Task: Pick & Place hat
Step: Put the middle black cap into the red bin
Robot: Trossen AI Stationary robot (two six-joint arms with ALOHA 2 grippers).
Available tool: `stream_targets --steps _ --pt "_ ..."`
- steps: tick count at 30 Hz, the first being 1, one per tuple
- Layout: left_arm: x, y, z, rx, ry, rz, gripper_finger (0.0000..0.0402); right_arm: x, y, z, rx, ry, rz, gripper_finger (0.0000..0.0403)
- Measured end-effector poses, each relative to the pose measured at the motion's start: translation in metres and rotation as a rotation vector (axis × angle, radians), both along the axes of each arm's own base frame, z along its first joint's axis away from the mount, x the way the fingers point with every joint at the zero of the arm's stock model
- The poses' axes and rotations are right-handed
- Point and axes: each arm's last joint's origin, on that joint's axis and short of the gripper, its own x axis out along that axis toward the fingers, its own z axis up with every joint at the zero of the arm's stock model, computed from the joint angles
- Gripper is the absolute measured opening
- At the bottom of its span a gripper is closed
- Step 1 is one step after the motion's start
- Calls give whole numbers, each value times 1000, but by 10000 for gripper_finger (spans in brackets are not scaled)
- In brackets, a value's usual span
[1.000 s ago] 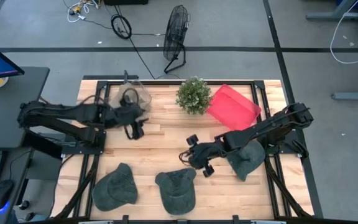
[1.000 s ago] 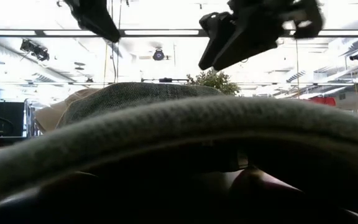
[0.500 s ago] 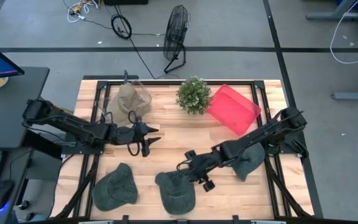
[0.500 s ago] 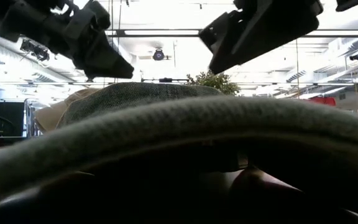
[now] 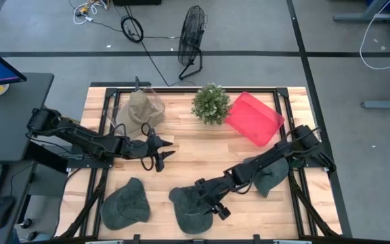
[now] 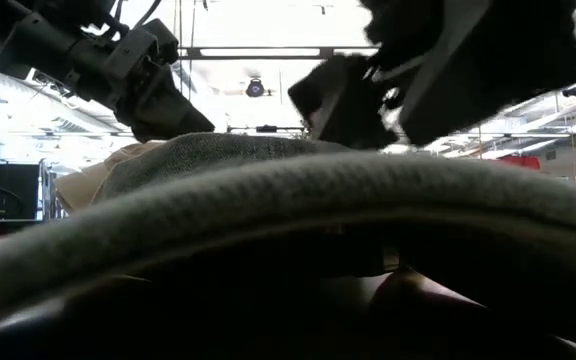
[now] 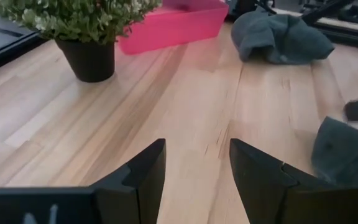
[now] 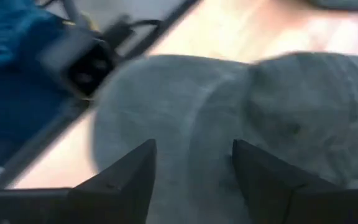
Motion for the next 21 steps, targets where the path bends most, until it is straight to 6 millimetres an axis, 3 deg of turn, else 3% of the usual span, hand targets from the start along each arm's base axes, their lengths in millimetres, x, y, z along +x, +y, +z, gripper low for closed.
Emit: stream_targets --steps 5,9,14,18,21 --pt "0 0 0 -9 -7 4 181 5 -3 -16 -46 -2 -14 217" --pt "0 0 1 -9 -9 4 181 3 -4 -15 -86 -1 20 154" --pt "0 0 0 -7 1 4 181 -2 -12 0 -121 -1 27 21" --pt "-1 0 -1 -5 10 4 181 -10 -20 26 -137 18 -66 26" --pt "-1 0 -2 -4 17 4 181 -27 -31 52 -254 44 -174 21"
